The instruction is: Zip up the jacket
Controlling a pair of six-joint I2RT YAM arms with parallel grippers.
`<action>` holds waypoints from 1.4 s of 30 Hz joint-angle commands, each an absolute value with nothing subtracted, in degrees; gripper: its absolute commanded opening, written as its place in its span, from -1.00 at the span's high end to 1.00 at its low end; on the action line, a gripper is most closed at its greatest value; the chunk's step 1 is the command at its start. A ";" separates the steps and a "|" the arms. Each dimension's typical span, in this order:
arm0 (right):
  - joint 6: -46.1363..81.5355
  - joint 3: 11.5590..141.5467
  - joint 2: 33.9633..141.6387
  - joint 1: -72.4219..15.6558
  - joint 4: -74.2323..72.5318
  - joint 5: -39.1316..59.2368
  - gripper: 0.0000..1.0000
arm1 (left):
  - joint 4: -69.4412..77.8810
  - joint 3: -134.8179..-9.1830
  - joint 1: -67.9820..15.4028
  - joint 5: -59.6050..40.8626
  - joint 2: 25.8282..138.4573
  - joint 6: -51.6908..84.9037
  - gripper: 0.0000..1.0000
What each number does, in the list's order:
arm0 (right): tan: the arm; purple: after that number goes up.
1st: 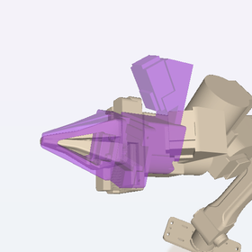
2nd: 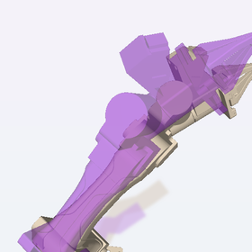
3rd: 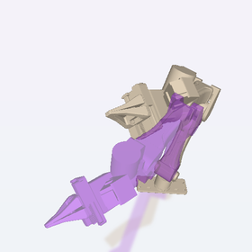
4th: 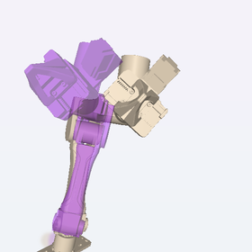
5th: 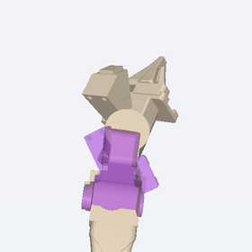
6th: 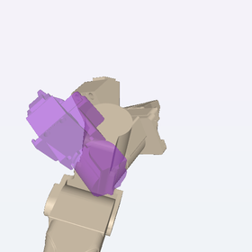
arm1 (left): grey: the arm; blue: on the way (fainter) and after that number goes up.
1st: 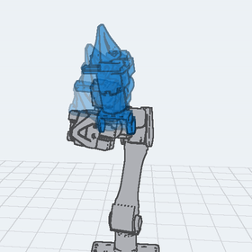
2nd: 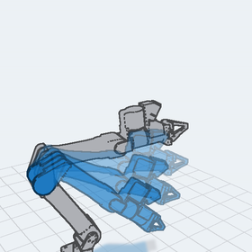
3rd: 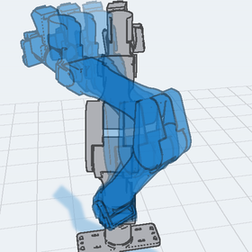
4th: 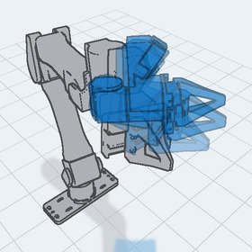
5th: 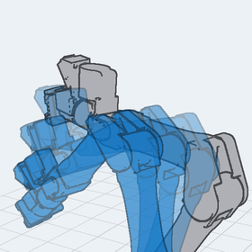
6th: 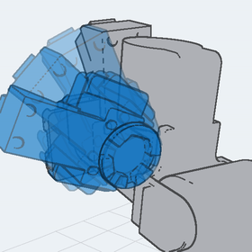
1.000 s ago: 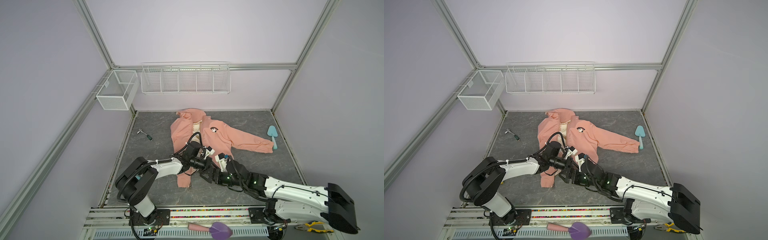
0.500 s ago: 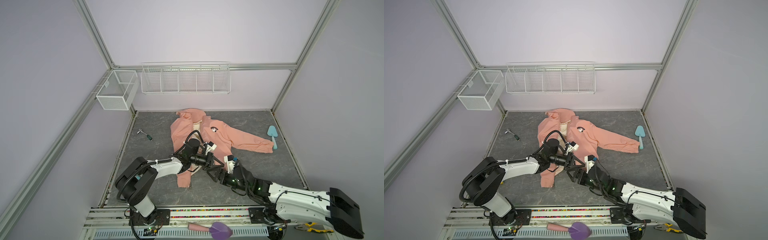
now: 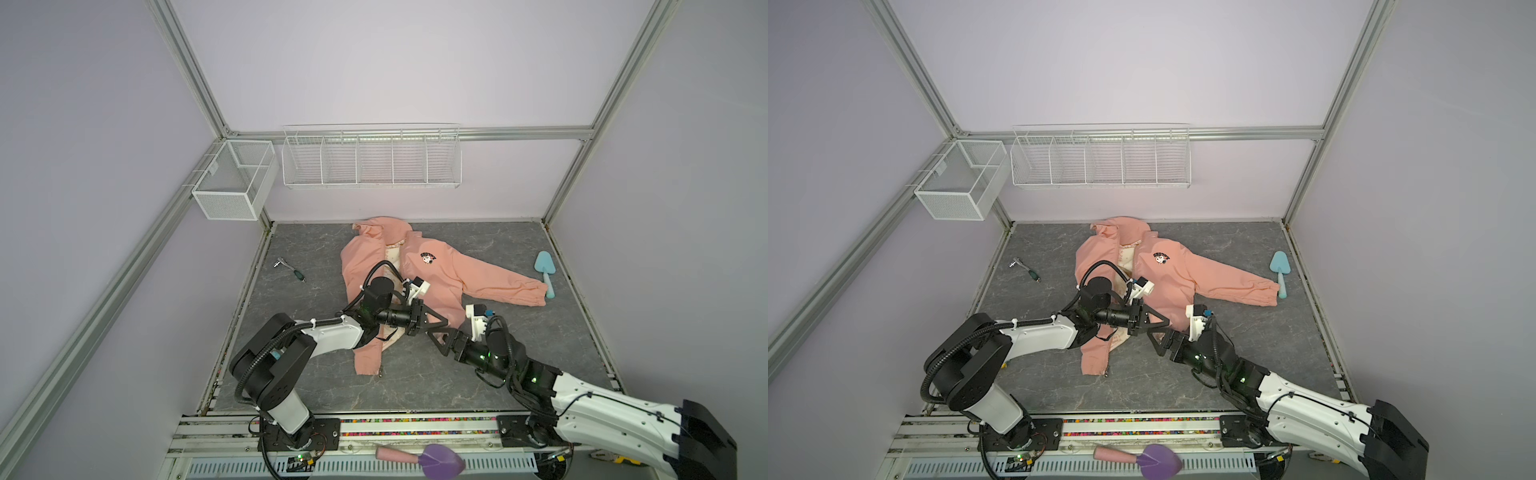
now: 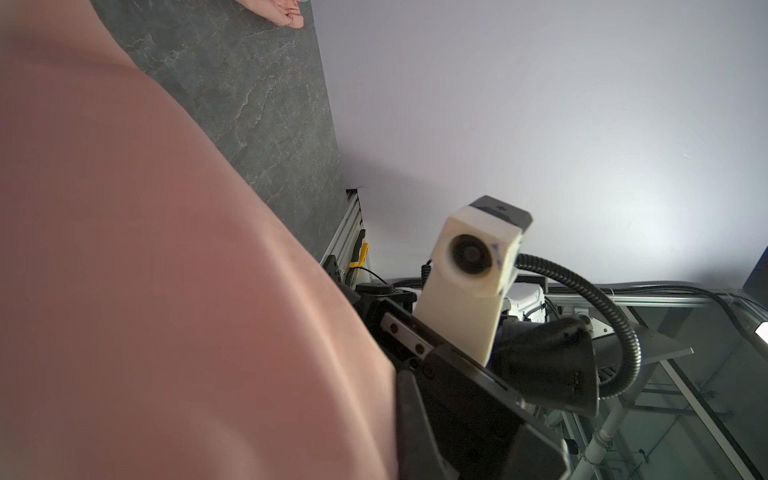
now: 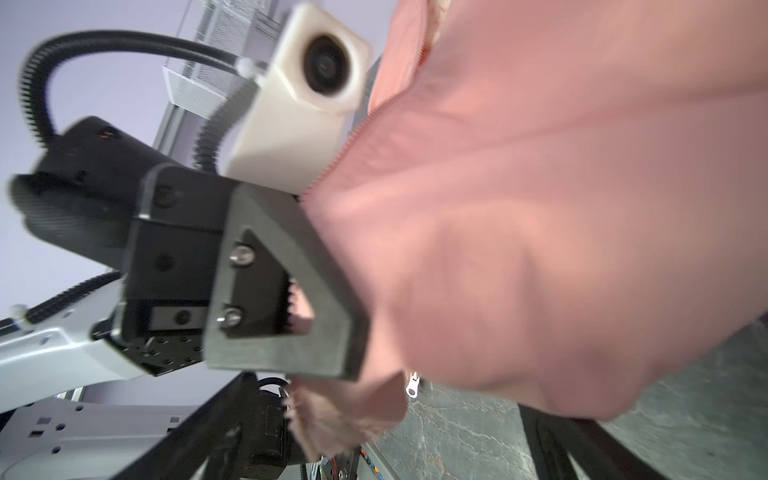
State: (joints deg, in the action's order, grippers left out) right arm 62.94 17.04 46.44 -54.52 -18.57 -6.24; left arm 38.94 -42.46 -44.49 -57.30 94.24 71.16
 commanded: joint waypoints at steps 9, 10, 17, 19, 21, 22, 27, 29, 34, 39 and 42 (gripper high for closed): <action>63.31 17.76 45.11 -52.75 -22.52 -5.36 -0.61 | 49.08 -40.42 -45.53 -60.51 97.33 77.24 1.00; 63.50 17.75 45.47 -52.80 -22.69 -5.04 -0.57 | 49.04 -40.52 -45.53 -60.50 97.30 77.19 1.00; 64.42 15.92 41.36 -51.62 -18.52 -7.16 -0.55 | 49.05 -39.61 -45.44 -60.17 96.34 76.83 1.00; 64.38 16.56 38.74 -50.28 -14.15 -7.43 -0.71 | 49.04 -38.99 -45.26 -59.61 95.90 76.47 1.00; 64.88 17.57 36.99 -48.83 -9.75 -7.34 -0.82 | 49.31 -38.76 -45.18 -59.41 95.76 76.35 1.00; 65.68 17.99 36.45 -48.09 -7.55 -7.53 -0.86 | 49.55 -38.68 -45.10 -59.33 95.78 76.38 1.00; 71.16 19.57 36.52 -43.23 5.73 -7.23 -0.88 | 50.62 -38.50 -44.65 -58.98 95.45 76.73 1.00; 72.10 19.16 36.90 -41.56 8.51 -6.50 -0.85 | 50.77 -38.41 -44.65 -58.90 95.28 76.73 1.00; 74.04 15.52 37.47 -38.53 6.74 -5.13 -0.84 | 50.99 -38.17 -44.56 -59.06 95.01 76.73 1.00; 74.14 14.09 40.46 -34.99 0.86 -2.62 -0.76 | 51.59 -37.57 -44.56 -59.15 95.29 76.82 1.00; 73.75 14.99 44.89 -32.96 -2.05 -0.84 -0.69 | 52.11 -37.53 -44.51 -59.15 95.41 77.07 1.00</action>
State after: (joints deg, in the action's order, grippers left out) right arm 72.27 14.79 42.46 -34.28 2.59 -3.36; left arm 49.41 -38.02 -44.88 -58.74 96.40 76.09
